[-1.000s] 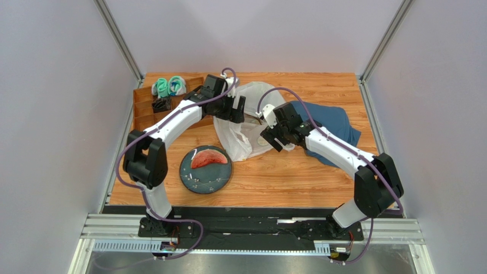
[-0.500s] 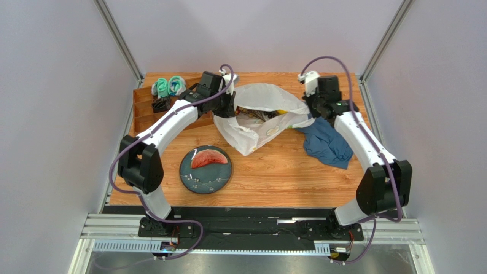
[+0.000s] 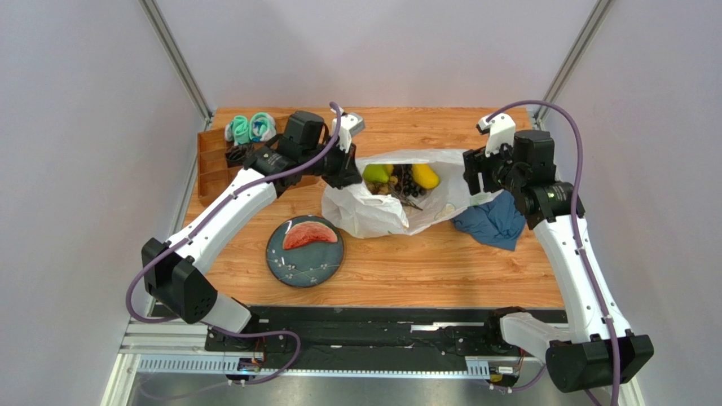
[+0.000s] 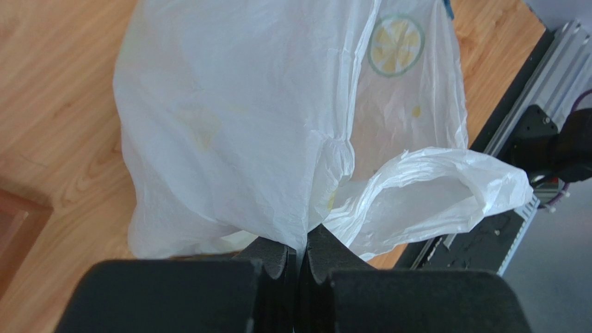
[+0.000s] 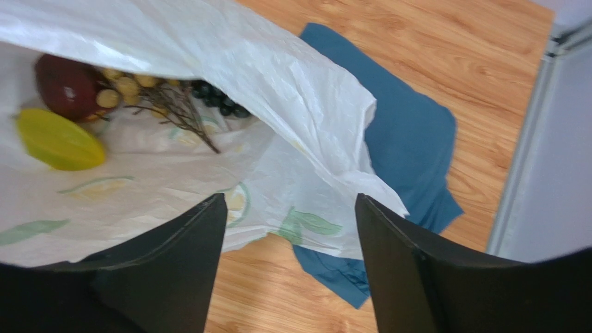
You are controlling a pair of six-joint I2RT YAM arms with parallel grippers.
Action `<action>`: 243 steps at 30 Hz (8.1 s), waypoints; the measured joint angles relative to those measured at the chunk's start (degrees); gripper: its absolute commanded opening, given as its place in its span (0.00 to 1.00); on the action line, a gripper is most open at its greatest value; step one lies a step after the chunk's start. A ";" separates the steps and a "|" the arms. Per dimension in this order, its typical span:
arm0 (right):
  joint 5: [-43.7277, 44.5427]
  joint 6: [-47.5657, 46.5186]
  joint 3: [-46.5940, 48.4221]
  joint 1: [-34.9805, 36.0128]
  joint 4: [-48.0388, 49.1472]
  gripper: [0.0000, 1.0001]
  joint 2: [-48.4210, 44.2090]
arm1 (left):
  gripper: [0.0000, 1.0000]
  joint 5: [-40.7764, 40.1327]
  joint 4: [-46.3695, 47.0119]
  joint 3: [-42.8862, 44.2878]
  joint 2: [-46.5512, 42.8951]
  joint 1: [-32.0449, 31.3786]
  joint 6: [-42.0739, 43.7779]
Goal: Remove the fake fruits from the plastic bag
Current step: Take out the fake fruit from the plastic bag, then place the fake fruit on the plate, then adjust the plastic bag at the center of the board, then take out the fake fruit from the plastic bag.
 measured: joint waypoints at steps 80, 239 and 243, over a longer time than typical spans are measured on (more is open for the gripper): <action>-22.84 -10.45 9.79 9.35 -0.90 0.22 18.67 | 0.96 -1.73 -0.15 13.75 13.64 0.98 3.13; -12.87 12.52 -8.33 33.88 22.51 0.51 30.27 | 0.00 -25.00 1.31 -11.54 4.68 -1.42 -3.58; -8.13 11.47 -4.20 31.58 23.04 0.52 32.41 | 0.00 -26.12 2.34 -11.54 3.52 -0.81 -3.43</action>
